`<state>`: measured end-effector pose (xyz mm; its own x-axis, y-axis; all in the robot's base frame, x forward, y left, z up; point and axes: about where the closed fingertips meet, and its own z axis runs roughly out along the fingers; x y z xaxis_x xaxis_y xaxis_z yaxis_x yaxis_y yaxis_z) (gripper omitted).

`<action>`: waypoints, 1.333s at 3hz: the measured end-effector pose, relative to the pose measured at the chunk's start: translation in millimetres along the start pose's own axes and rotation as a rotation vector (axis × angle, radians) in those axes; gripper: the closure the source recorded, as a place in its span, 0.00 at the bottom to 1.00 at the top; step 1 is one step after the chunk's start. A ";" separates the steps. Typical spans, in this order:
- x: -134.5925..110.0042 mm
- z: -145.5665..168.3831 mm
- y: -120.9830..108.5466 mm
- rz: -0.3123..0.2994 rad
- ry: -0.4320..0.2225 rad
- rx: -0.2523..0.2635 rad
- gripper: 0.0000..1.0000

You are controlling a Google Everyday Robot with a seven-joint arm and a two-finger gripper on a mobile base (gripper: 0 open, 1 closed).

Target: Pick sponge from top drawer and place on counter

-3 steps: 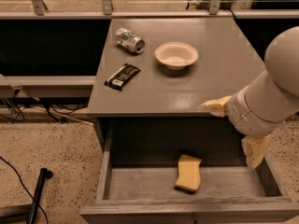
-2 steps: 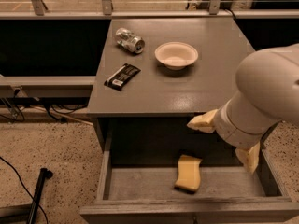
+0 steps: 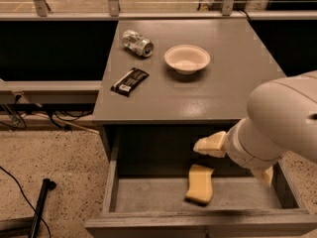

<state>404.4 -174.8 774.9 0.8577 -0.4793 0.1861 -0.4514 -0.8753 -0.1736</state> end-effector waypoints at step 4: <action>-34.2 85.9 5.9 -0.518 -0.302 -0.028 0.00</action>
Offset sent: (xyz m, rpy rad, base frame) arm -0.0038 0.0112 -0.1052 -0.1334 0.3314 0.6188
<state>393.6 -157.9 684.4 0.9979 0.0464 -0.0444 0.0414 -0.9934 -0.1070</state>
